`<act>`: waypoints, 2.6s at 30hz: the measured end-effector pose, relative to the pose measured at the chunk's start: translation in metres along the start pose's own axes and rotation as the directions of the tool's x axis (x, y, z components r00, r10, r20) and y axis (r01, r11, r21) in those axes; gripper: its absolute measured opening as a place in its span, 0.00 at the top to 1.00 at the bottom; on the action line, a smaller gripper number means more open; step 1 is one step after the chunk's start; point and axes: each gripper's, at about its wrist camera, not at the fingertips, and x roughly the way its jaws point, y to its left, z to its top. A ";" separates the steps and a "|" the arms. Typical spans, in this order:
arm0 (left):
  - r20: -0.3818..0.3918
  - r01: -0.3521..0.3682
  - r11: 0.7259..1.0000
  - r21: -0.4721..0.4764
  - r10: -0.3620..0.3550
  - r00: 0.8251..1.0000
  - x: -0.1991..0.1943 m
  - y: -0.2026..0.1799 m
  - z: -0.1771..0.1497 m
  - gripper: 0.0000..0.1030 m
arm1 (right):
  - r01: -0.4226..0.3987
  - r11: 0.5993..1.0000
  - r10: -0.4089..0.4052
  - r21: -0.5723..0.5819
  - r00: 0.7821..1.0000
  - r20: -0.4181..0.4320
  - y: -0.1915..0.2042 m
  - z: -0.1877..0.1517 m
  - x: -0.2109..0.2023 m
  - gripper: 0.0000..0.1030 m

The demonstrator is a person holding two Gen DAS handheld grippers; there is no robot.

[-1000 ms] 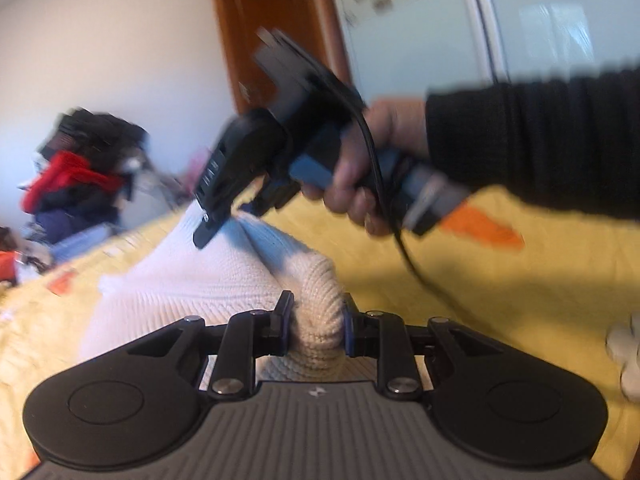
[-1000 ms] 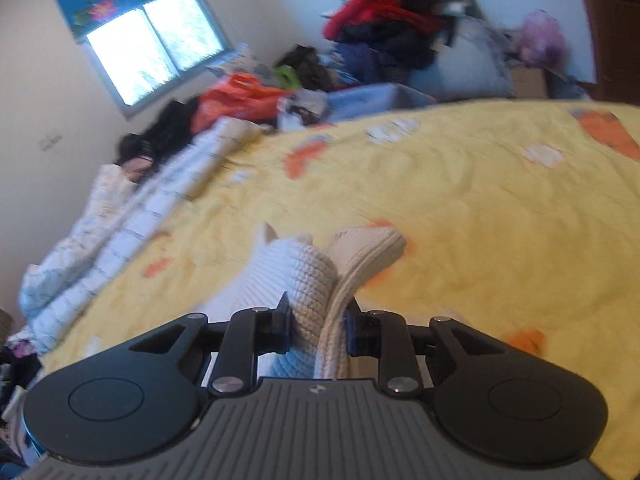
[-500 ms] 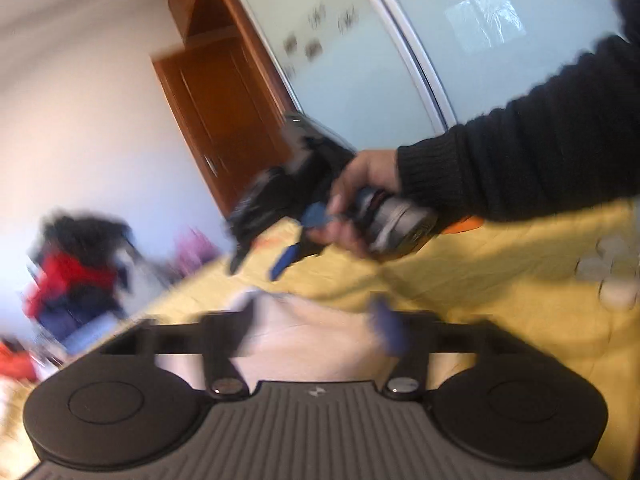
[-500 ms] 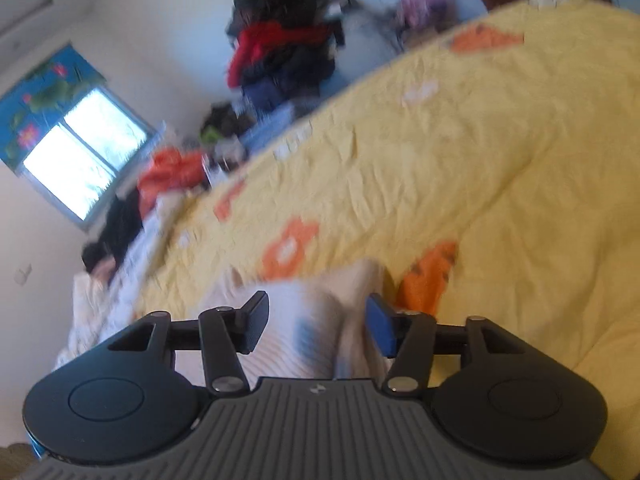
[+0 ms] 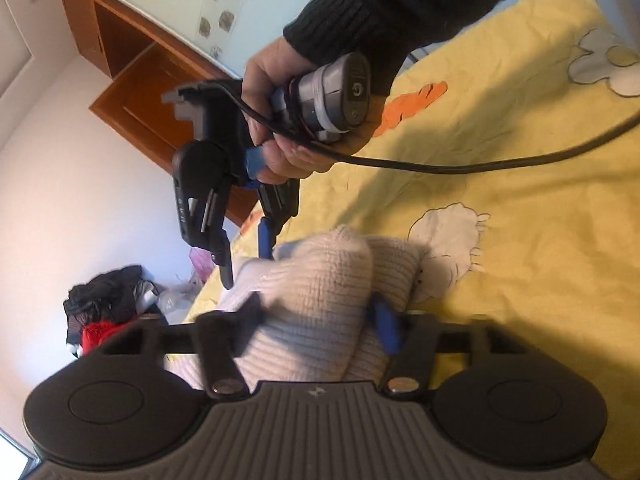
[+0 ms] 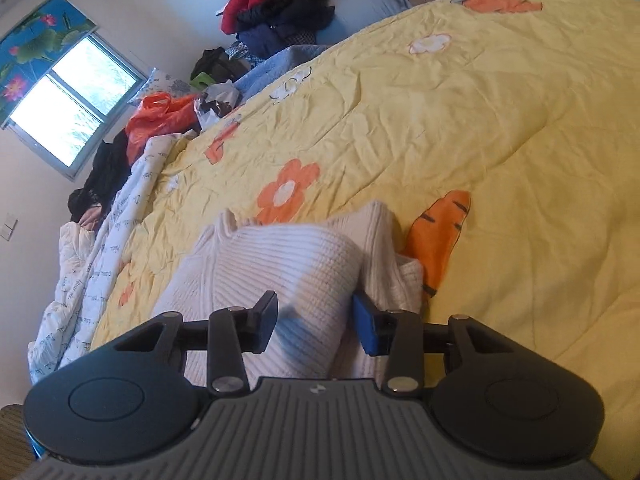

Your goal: Fold small clothes

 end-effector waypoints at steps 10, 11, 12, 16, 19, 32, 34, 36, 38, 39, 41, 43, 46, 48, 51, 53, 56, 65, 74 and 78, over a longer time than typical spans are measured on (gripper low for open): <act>0.014 0.057 0.986 -0.155 -0.055 0.998 0.011 0.015 0.027 0.77 | 0.060 0.984 -0.039 -0.167 0.992 0.124 0.014 0.013 -0.026 0.85; -0.008 0.091 0.981 -0.173 -0.094 0.996 0.016 0.011 0.022 0.78 | 0.089 0.985 -0.075 -0.149 0.992 0.098 0.005 0.013 -0.020 0.86; -0.003 0.089 0.980 -0.178 -0.090 0.996 0.018 0.007 0.018 0.78 | 0.133 0.981 -0.125 -0.143 0.990 0.058 -0.005 0.010 -0.008 0.86; 0.023 0.065 0.975 -0.213 -0.061 0.998 0.002 0.012 0.013 0.71 | 0.128 0.987 -0.118 -0.102 0.988 0.097 -0.014 -0.007 -0.005 0.79; 0.063 0.094 0.959 -0.266 -0.080 0.995 -0.025 0.035 0.004 0.58 | 0.100 0.991 -0.090 -0.084 0.989 0.116 -0.009 -0.012 -0.009 0.58; 0.056 0.045 -0.054 -0.998 -0.224 0.973 -0.006 0.227 -0.196 0.07 | 0.029 0.999 -0.032 0.042 0.997 0.066 -0.033 -0.042 -0.024 0.12; 0.125 0.049 -0.244 -0.968 -0.304 0.945 0.022 0.224 -0.222 0.08 | -0.013 0.997 0.009 0.078 0.999 0.050 -0.035 -0.046 -0.015 0.11; 0.171 0.060 -0.307 -0.950 -0.350 0.921 0.043 0.210 -0.225 0.08 | -0.067 0.992 0.062 0.105 0.997 0.045 -0.035 -0.047 -0.009 0.10; 0.199 0.085 -0.299 -0.951 -0.375 0.906 0.056 0.203 -0.215 0.13 | -0.127 0.980 0.125 0.150 0.992 0.022 -0.036 -0.048 -0.001 0.15; 0.190 0.087 -0.274 -0.958 -0.379 0.906 0.060 0.202 -0.208 0.21 | -0.128 0.979 0.125 0.157 0.992 0.028 -0.033 -0.048 0.000 0.17; 0.161 0.060 -0.259 -0.964 -0.390 0.907 0.066 0.204 -0.201 0.37 | -0.083 0.991 0.081 0.107 0.996 0.023 -0.021 -0.050 0.003 0.27; 0.122 0.046 -0.202 -0.978 -0.384 0.915 0.063 0.205 -0.192 0.47 | -0.060 0.997 0.059 0.056 0.998 0.023 -0.009 -0.051 0.003 0.40; 0.075 0.032 -0.121 -0.992 -0.367 0.927 0.042 0.223 -0.173 0.52 | -0.072 0.997 0.070 0.026 0.996 0.054 0.012 -0.049 -0.005 0.49; 0.068 0.051 -0.061 -0.997 -0.333 0.940 0.019 0.239 -0.170 0.52 | -0.105 0.995 0.104 0.006 0.992 0.068 0.028 -0.048 -0.008 0.51; 0.007 0.009 0.004 -1.000 -0.306 0.952 -0.003 0.264 -0.179 0.52 | -0.167 0.986 0.168 -0.014 0.984 0.053 0.053 -0.043 0.005 0.54; -0.040 -0.040 0.007 -0.999 -0.304 0.952 -0.005 0.274 -0.196 0.50 | -0.198 0.980 0.199 -0.022 0.979 0.037 0.067 -0.040 0.023 0.56; -0.126 -0.144 -0.026 -0.989 -0.354 0.927 0.012 0.267 -0.233 0.40 | -0.188 0.982 0.188 -0.006 0.982 -0.005 0.077 -0.040 0.062 0.55; 0.062 0.003 -0.201 -0.980 -0.288 0.956 -0.057 0.248 -0.269 0.12 | -0.150 0.983 0.148 0.106 0.989 0.025 0.055 -0.059 0.032 0.00; 0.030 -0.011 -0.101 -0.995 -0.392 0.920 -0.033 0.203 -0.243 0.45 | -0.137 0.991 0.137 0.006 0.982 -0.128 0.080 -0.097 0.054 0.33; -0.009 -0.009 0.002 -1.000 -0.380 0.925 -0.047 0.217 -0.221 0.67 | -0.124 0.988 0.113 -0.095 0.987 -0.113 0.098 -0.098 0.048 0.43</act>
